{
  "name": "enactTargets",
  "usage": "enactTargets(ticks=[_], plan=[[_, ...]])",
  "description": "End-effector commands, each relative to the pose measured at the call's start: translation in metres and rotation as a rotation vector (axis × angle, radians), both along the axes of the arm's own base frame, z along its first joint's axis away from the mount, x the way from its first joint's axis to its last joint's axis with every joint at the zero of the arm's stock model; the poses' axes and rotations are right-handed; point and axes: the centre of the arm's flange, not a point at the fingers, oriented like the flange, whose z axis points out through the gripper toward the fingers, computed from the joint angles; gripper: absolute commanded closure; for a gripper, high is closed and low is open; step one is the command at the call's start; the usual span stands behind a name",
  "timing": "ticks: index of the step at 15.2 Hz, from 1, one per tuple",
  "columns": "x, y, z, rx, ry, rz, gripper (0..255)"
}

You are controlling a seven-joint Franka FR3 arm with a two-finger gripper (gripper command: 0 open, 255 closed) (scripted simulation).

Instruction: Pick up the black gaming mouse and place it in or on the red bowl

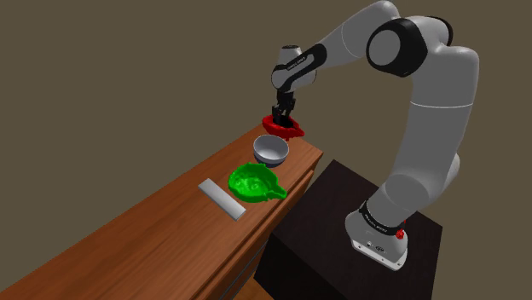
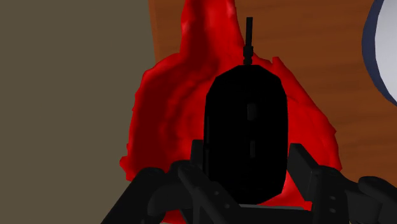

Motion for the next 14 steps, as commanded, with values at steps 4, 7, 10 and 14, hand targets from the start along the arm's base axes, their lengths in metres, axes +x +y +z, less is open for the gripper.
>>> enactTargets(ticks=[4, 7, 10, 14], plan=[[0.0, 0.0, 0.0, 0.0, 0.0, 0.0, 0], [0.002, 0.0, 0.013, 0.0, 0.0, 0.0, 0], [0.006, 0.002, 0.05, 0.0, 0.0, 0.0, 0], [0.006, 0.002, 0.05, 0.0, 0.0, 0.0, 0]])
